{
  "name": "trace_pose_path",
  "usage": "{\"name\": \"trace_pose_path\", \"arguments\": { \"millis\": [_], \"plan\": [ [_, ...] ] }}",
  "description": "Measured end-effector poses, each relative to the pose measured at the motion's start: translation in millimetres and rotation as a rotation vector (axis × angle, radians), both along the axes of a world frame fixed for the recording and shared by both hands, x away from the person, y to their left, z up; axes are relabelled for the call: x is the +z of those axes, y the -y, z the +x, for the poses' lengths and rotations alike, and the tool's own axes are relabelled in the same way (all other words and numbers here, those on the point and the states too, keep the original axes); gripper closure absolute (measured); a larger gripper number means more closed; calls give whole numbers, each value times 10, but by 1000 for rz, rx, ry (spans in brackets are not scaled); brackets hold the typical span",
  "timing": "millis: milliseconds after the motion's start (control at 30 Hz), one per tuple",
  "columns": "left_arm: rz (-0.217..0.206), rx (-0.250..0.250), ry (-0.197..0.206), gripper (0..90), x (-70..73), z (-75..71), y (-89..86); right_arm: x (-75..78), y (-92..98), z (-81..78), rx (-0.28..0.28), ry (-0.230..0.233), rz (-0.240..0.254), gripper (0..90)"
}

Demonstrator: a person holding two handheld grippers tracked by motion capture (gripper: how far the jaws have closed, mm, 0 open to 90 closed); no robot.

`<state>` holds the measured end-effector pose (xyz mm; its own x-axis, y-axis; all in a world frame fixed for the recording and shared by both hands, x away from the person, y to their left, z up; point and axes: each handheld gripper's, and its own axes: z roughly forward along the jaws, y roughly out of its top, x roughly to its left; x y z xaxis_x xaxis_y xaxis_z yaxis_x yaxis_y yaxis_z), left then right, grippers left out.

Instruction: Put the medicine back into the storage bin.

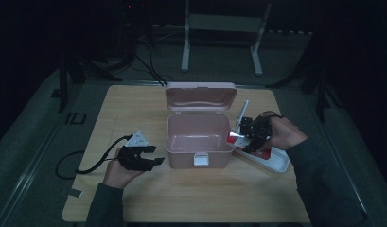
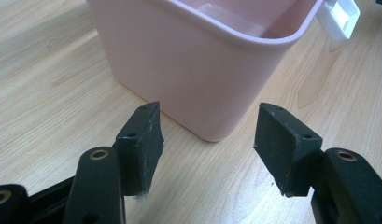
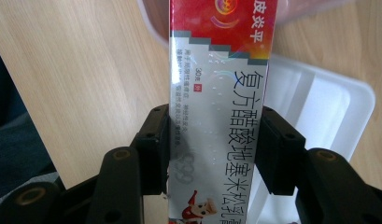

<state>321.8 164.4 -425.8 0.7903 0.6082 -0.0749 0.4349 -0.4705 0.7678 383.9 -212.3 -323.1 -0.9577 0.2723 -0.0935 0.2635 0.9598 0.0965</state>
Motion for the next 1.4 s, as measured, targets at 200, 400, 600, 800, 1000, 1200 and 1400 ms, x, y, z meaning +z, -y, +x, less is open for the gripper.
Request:
{"name": "trace_pose_path", "arguments": {
  "millis": [200,400,600,800,1000,1200,1400],
  "plan": [
    [-4,1,1,410,0,-2,1,48,-173,56,38,-6,2,514],
    [-5,-1,2,411,2,-1,0,55,-321,95,71,-9,-8,514],
    [-4,-2,1,411,0,1,2,33,-456,161,92,-16,-15,514],
    [-5,-3,0,411,-2,1,6,46,-595,166,131,-17,-21,514],
    [-10,-1,1,411,-3,0,5,52,-710,188,167,-29,-14,514],
    [-7,-2,-2,411,-10,4,14,45,-835,213,199,-28,-25,514],
    [-9,-2,0,411,-3,-1,4,113,-1021,202,239,-20,-28,514]
  ]
}}
